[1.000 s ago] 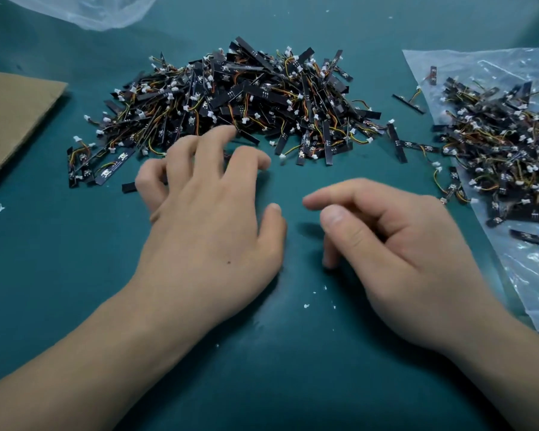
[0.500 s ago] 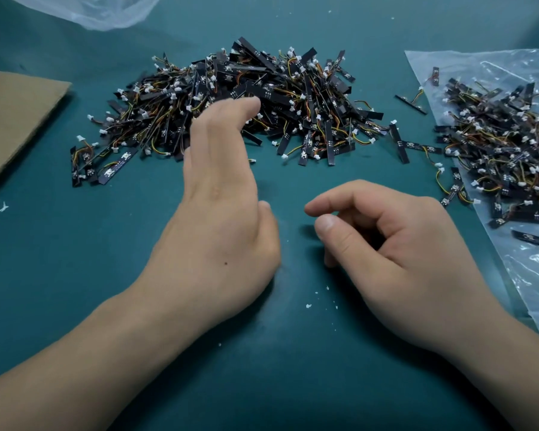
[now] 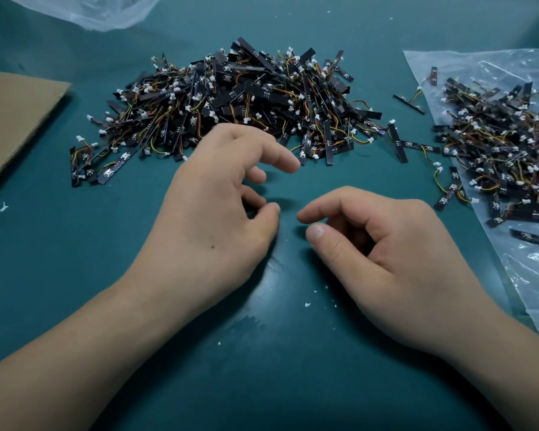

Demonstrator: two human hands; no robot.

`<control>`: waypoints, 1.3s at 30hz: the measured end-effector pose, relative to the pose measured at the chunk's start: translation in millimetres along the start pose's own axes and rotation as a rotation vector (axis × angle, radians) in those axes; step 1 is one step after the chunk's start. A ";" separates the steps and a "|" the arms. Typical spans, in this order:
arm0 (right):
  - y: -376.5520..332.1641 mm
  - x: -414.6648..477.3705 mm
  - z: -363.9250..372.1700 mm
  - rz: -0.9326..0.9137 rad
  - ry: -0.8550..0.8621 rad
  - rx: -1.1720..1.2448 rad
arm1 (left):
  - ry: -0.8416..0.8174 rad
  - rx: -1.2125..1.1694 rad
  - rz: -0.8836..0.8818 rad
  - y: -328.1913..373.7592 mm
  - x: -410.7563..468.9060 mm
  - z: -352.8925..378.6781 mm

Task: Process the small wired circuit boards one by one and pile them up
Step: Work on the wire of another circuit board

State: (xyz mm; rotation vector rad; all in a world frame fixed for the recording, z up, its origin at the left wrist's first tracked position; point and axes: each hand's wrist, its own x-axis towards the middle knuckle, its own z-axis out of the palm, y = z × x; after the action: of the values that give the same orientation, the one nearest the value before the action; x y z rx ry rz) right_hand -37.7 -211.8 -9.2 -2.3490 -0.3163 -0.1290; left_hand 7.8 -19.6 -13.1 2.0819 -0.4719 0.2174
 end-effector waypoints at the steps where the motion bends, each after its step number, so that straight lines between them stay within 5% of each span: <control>1: -0.1 0.1 0.1 -0.001 -0.001 -0.005 | -0.004 0.011 0.003 0.8 0.1 0.0; 15: -0.7 -0.4 0.0 0.009 -0.008 -0.030 | 0.037 -0.019 0.027 7.9 -2.0 -0.9; 19: -1.3 -0.7 -0.4 0.007 -0.007 -0.043 | 0.116 0.139 0.061 11.7 -4.6 -2.0; 24: -1.1 -1.2 -0.4 0.008 -0.011 -0.031 | 0.018 0.382 -0.057 6.4 -6.5 1.1; 33: -0.6 -1.0 -0.9 0.005 -0.010 -0.047 | -0.017 0.379 0.030 5.3 -7.6 0.1; 39: -1.2 -0.2 -0.7 0.006 -0.011 -0.054 | 0.163 0.215 0.274 0.9 -6.6 0.8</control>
State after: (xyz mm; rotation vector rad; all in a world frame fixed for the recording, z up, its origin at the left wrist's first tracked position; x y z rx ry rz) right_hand -38.1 -211.5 -8.0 -2.4050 -0.3148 -0.1238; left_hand 1.3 -19.1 -15.0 2.1796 -0.6576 0.6180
